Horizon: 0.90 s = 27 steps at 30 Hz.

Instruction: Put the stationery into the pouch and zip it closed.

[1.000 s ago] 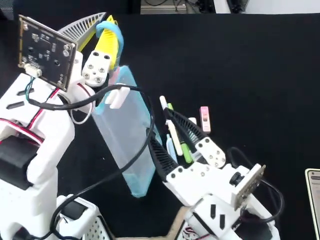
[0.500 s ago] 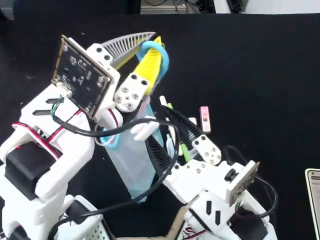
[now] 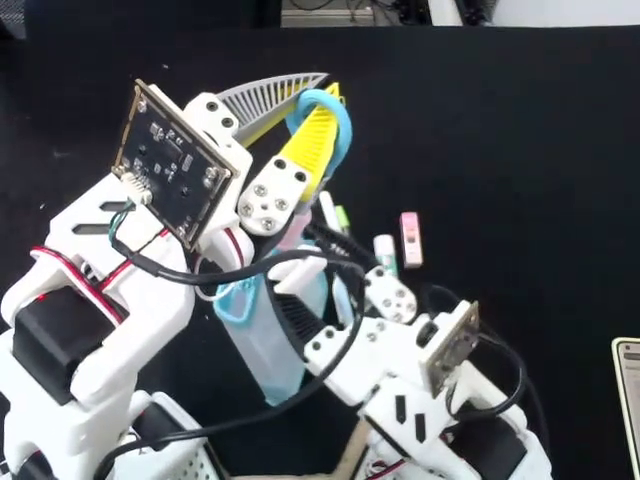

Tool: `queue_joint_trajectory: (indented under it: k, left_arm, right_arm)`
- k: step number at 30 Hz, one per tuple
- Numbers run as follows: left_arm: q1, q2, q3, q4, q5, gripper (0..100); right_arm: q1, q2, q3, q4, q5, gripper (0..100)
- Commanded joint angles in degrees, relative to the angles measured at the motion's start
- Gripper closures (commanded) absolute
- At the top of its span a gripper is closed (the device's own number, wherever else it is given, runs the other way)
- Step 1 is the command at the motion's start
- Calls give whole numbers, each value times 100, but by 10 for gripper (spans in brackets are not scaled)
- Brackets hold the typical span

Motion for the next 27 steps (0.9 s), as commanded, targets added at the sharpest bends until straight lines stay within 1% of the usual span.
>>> queue_joint_trajectory:
  k: [1, 4, 6, 13, 19, 23, 24, 27]
  left_arm:
    - [40, -70, -312, -149, -9, 970]
    - [48, -70, -312, -149, -9, 970]
    - [48, -70, -312, -149, 9, 970]
    - [66, -70, -312, -141, 18, 970]
    - [101, -79, -312, -88, 35, 970]
    - [127, -79, -312, 132, 88, 970]
    - [163, -79, -312, 185, 167, 965]
    - [101, -79, -312, 281, 422, 909]
  right_arm:
    - [-62, 57, -31, 0, 44, 878]
    - [-70, 22, -22, 0, 132, 992]
    - [-88, 22, -22, 0, 299, 979]
    - [-44, 13, -31, -9, 369, 988]
    - [686, 13, -127, -53, 325, 988]
    - [721, 13, -180, -44, 316, 988]
    - [721, 13, -171, -44, 316, 988]
    - [738, 13, -171, -44, 325, 988]
